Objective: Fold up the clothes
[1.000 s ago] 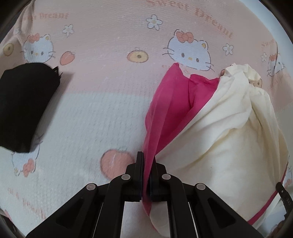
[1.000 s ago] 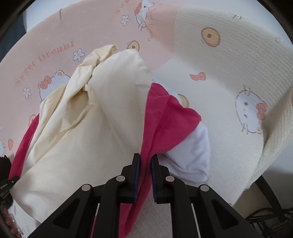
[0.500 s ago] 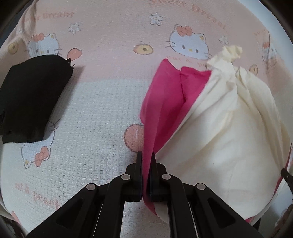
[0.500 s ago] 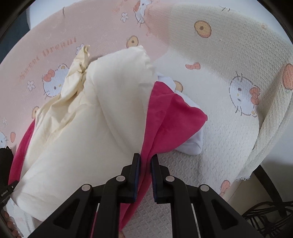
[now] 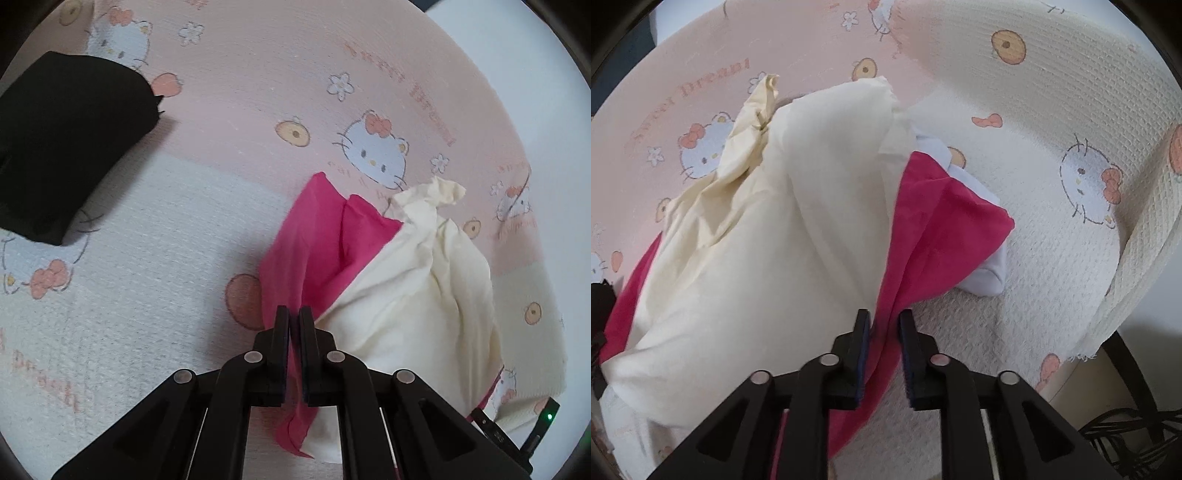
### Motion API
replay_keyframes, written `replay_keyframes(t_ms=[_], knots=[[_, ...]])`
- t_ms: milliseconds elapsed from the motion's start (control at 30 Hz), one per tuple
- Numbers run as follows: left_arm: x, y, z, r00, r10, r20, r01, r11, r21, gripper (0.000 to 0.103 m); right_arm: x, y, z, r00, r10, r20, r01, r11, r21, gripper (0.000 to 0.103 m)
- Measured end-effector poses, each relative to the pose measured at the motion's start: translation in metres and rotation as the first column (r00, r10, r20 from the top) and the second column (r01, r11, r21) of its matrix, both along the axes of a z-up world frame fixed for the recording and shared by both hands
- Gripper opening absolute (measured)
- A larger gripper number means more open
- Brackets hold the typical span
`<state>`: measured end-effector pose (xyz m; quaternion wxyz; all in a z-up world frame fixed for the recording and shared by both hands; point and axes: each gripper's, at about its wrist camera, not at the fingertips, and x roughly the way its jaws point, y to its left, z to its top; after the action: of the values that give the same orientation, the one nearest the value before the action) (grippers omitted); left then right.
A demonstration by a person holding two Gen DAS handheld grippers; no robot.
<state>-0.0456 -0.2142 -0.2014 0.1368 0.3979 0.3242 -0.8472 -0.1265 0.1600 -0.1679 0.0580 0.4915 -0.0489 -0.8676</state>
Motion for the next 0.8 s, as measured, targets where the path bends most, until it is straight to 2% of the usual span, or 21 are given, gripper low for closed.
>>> replay_keyframes(t_ms=[67,133,167,267,400,433,467,500,533,633,800], knots=[[0.002,-0.001,0.0,1.0,0.002,0.003,-0.003,1.0,0.023,0.004,0.008,0.0,0.005,1.0,0.015,0.0,-0.015,0.999,-0.034,0.035],[0.005,-0.001,-0.001,1.0,0.005,0.0,-0.005,0.999,0.044,0.004,0.015,-0.002,0.008,1.0,0.03,-0.001,-0.03,0.998,-0.053,0.054],[0.007,0.0,-0.002,1.0,0.0,-0.007,0.001,0.998,0.057,0.005,0.018,-0.004,0.009,0.999,0.038,-0.002,-0.038,0.997,-0.06,0.057],[0.009,0.002,-0.009,1.0,-0.017,-0.014,0.019,0.991,0.131,0.005,0.026,-0.009,0.009,0.998,0.069,0.001,-0.069,0.995,-0.076,0.06],[0.012,0.001,-0.022,1.0,0.009,0.003,-0.009,0.979,0.205,0.008,0.033,-0.015,0.008,0.996,0.092,0.02,-0.09,0.992,-0.084,0.06],[0.012,0.001,-0.026,1.0,0.011,0.006,-0.012,0.977,0.213,0.017,0.035,-0.015,0.008,0.995,0.094,0.022,-0.091,0.991,-0.094,0.06],[0.012,0.002,-0.031,1.0,0.012,0.01,-0.014,0.976,0.219,0.035,0.036,-0.015,0.008,0.995,0.093,0.026,-0.09,0.991,-0.102,0.06],[0.012,0.002,-0.036,1.0,0.018,0.017,-0.021,0.975,0.223,0.048,0.037,-0.015,0.009,0.995,0.09,0.033,-0.085,0.991,-0.107,0.06],[0.014,0.002,-0.04,0.999,0.03,0.027,-0.035,0.974,0.226,0.066,0.038,-0.015,0.01,0.996,0.085,0.038,-0.081,0.99,-0.113,0.06],[0.017,0.003,-0.047,0.998,0.046,0.048,-0.056,0.973,0.222,0.067,0.041,-0.014,0.016,0.996,0.091,0.027,-0.086,0.987,-0.133,0.06],[0.009,0.01,-0.032,0.996,0.041,0.079,-0.05,0.992,0.113,0.067,0.041,-0.015,0.016,0.994,0.108,0.019,-0.104,0.985,-0.137,0.063]])
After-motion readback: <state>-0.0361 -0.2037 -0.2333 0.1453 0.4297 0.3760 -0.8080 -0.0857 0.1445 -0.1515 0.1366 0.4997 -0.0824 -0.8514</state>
